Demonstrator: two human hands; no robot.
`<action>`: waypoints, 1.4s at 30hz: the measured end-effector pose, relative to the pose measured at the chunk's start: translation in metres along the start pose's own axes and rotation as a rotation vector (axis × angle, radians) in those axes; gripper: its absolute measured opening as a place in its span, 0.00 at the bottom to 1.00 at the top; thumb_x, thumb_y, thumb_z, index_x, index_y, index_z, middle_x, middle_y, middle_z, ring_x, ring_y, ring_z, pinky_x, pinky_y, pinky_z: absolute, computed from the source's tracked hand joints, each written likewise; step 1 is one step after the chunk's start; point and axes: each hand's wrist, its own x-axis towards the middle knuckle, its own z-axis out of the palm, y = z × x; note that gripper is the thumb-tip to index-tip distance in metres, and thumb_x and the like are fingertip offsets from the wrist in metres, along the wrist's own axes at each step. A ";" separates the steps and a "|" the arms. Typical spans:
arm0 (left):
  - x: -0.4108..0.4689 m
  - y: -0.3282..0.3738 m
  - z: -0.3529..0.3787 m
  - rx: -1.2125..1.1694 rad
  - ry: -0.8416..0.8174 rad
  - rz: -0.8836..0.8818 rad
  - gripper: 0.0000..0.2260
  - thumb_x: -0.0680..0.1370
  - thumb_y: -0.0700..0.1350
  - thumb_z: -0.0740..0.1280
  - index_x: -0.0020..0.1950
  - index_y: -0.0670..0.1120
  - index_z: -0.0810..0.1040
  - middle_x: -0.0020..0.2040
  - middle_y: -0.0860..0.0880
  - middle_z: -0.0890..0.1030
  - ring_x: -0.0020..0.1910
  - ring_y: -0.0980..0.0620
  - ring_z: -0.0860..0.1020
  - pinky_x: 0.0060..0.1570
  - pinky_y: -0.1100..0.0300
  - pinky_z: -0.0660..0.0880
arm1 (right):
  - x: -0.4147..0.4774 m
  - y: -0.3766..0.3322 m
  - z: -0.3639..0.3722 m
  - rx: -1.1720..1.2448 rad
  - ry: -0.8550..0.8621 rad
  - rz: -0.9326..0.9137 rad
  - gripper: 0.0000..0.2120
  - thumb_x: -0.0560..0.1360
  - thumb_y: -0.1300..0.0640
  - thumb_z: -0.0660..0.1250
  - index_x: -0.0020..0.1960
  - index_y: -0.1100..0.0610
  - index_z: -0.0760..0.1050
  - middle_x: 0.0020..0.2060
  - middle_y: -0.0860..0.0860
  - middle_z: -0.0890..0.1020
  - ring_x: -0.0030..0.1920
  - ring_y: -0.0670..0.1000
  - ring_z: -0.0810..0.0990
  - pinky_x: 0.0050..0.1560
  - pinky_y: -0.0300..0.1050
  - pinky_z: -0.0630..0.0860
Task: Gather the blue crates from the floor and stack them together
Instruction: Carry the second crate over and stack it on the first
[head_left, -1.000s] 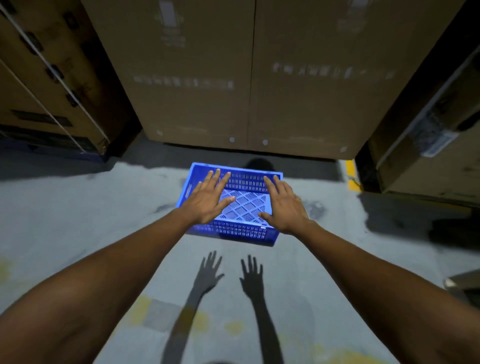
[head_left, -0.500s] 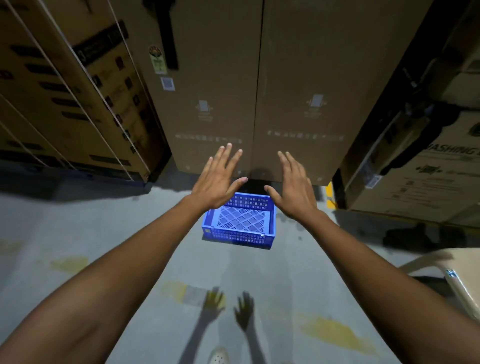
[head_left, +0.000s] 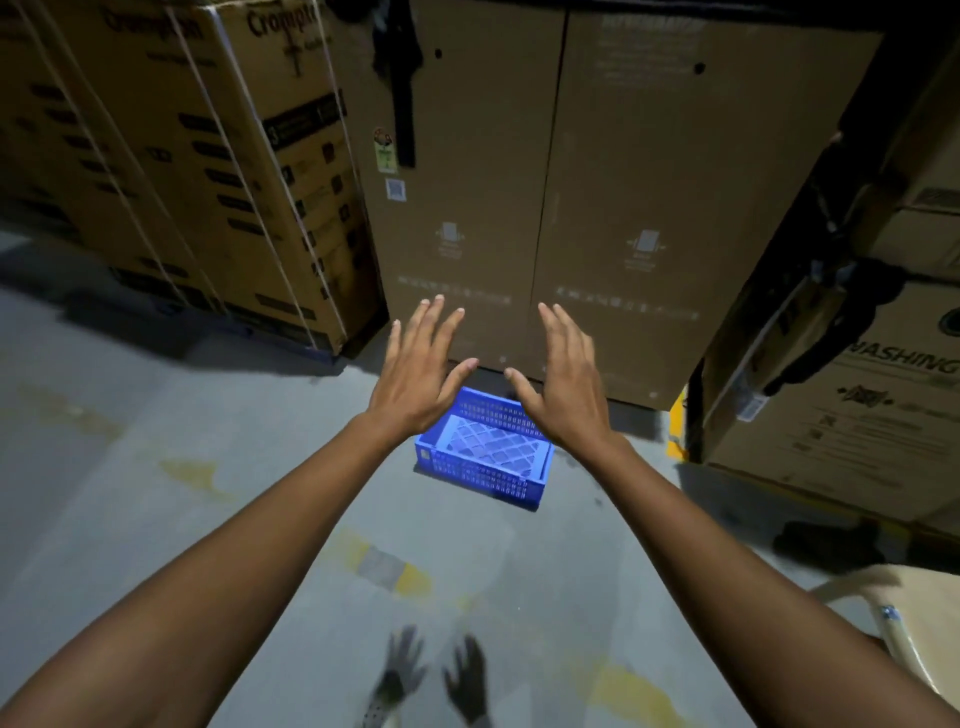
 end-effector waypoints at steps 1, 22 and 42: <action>-0.014 0.008 -0.007 0.003 -0.002 -0.024 0.28 0.81 0.60 0.55 0.78 0.51 0.55 0.80 0.46 0.53 0.79 0.48 0.48 0.75 0.41 0.48 | -0.009 -0.003 -0.006 0.015 -0.007 -0.010 0.39 0.74 0.45 0.68 0.77 0.53 0.53 0.75 0.55 0.61 0.71 0.57 0.62 0.66 0.52 0.66; -0.396 0.070 -0.198 0.306 0.089 -0.380 0.28 0.81 0.62 0.50 0.77 0.50 0.56 0.79 0.46 0.54 0.79 0.46 0.50 0.75 0.41 0.51 | -0.280 -0.227 -0.069 0.289 -0.217 -0.327 0.36 0.75 0.46 0.67 0.77 0.53 0.55 0.74 0.54 0.63 0.72 0.56 0.62 0.67 0.53 0.66; -0.753 0.240 -0.297 0.474 0.291 -0.744 0.07 0.79 0.44 0.67 0.51 0.41 0.80 0.35 0.39 0.78 0.36 0.38 0.77 0.38 0.53 0.69 | -0.571 -0.338 -0.167 0.456 -0.501 -0.670 0.34 0.76 0.50 0.66 0.76 0.54 0.54 0.73 0.53 0.64 0.69 0.55 0.64 0.61 0.50 0.69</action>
